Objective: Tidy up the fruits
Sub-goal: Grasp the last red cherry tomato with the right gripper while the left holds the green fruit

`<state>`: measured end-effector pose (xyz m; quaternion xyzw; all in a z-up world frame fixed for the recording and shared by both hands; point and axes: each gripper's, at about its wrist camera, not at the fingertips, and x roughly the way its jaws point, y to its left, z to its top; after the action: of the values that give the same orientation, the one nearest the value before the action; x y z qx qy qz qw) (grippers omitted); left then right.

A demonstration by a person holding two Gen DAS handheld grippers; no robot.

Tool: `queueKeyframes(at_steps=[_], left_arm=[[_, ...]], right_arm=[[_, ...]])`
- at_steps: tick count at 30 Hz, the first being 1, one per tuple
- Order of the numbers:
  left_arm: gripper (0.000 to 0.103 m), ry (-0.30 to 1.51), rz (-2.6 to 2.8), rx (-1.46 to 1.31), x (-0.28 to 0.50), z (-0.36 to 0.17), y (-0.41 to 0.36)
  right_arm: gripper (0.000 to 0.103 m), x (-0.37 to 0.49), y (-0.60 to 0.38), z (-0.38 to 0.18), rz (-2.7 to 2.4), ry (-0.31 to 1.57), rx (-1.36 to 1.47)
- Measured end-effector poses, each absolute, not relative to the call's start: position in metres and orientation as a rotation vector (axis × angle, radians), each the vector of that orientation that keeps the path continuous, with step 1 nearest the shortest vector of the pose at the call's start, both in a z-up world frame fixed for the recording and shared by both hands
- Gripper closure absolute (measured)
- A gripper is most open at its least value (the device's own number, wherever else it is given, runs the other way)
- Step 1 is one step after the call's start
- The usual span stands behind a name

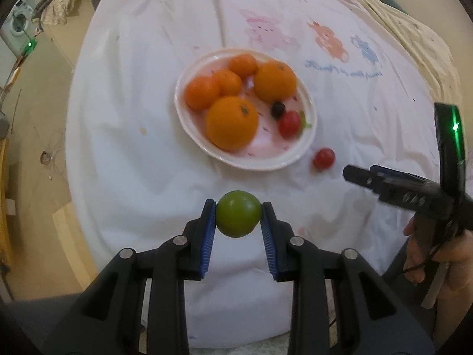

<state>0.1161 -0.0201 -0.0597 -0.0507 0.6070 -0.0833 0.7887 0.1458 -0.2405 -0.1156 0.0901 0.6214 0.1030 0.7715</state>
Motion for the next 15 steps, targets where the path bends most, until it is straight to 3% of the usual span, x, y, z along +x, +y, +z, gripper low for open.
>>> queueKeyframes(at_steps=[15], left_arm=[[0.077,1.309,-0.154,-0.178,0.135,-0.076,-0.007]], right_arm=[[0.018,0.162,-0.200,-0.142,0.220,1.341,-0.103]])
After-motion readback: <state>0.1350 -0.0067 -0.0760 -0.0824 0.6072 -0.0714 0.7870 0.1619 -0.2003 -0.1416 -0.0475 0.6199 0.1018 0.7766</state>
